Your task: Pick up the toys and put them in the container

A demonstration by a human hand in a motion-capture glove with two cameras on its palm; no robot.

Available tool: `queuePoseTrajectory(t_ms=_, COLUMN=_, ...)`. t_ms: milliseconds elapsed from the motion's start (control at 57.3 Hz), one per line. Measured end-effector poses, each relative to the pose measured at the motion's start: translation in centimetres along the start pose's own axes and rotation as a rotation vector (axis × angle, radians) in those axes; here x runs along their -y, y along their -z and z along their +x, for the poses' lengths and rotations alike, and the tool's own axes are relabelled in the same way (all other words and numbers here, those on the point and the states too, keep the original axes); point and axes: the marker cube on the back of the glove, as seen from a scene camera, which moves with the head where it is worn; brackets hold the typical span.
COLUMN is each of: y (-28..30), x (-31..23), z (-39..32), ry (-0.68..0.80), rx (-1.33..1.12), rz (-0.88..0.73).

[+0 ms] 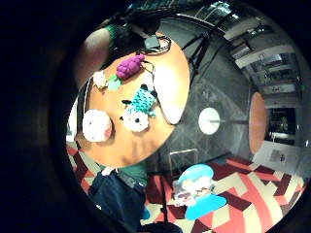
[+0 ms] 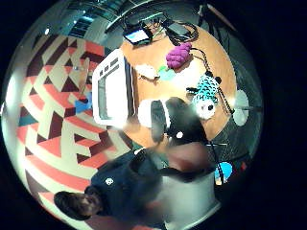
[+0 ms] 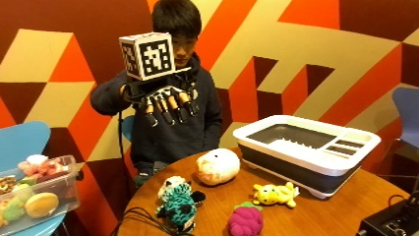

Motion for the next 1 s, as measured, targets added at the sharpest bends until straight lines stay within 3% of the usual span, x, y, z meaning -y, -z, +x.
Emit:
queuePoseTrajectory(t_ms=506, y=-3.0, x=2.3, z=-0.6, ry=-0.118, rx=-0.062, rz=0.012)
queuePoseTrajectory(t_ms=699, y=-9.4, x=4.9, z=0.5, ry=-0.133, rx=-0.061, rz=0.071)
queuePoseTrajectory(t_ms=995, y=-19.9, x=5.2, z=1.9, ry=-0.354, rx=-0.022, rz=-0.085)
